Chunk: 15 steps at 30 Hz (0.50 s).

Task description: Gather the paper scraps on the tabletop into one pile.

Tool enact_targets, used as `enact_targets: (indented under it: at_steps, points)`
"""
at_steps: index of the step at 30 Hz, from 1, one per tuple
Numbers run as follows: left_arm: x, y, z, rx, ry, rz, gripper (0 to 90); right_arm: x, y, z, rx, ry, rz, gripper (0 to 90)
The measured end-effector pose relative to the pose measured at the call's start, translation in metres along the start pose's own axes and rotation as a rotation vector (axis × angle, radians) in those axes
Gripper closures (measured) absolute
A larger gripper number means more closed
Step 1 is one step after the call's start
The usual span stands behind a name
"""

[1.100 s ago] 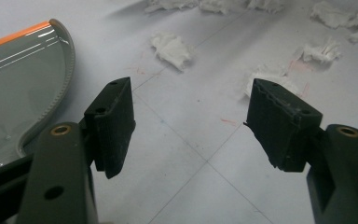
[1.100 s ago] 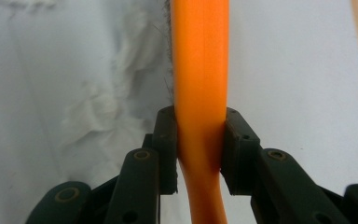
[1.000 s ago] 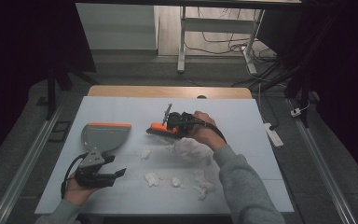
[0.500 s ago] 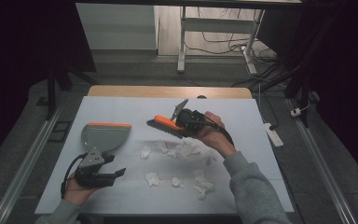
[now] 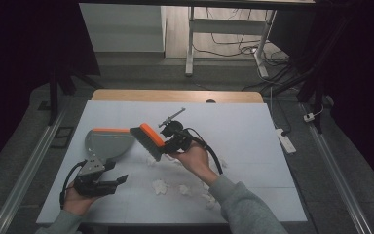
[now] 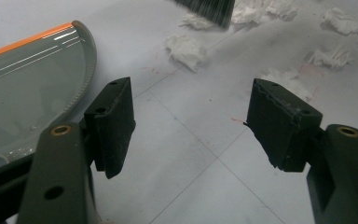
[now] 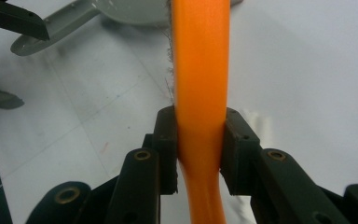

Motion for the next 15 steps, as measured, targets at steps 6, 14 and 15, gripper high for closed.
enact_targets:
  at_steps: [6, 14, 15]
  points:
    - [0.0, 0.0, -0.001, 0.001, -0.002, 0.002, 32.8, -0.003, -0.011, -0.027, -0.073, -0.025, -0.023, 70.3]
    - [0.001, 0.0, -0.002, 0.005, -0.004, -0.002, 32.8, 0.005, 0.007, -0.032, 0.029, -0.072, -0.053, 70.4]
    - [0.001, 0.0, -0.002, 0.005, -0.005, -0.002, 32.8, 0.008, 0.012, -0.029, 0.043, -0.081, -0.063, 70.4]
Point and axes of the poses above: each handheld gripper's, and its own axes: z roughly backward along the jaws, x roughly out of its underside, y roughly to its right, the point moved 1 cm from there along -z, roughly forward along the jaws, and after that the axes turned 2 degrees about z, right-handed, at the moved point
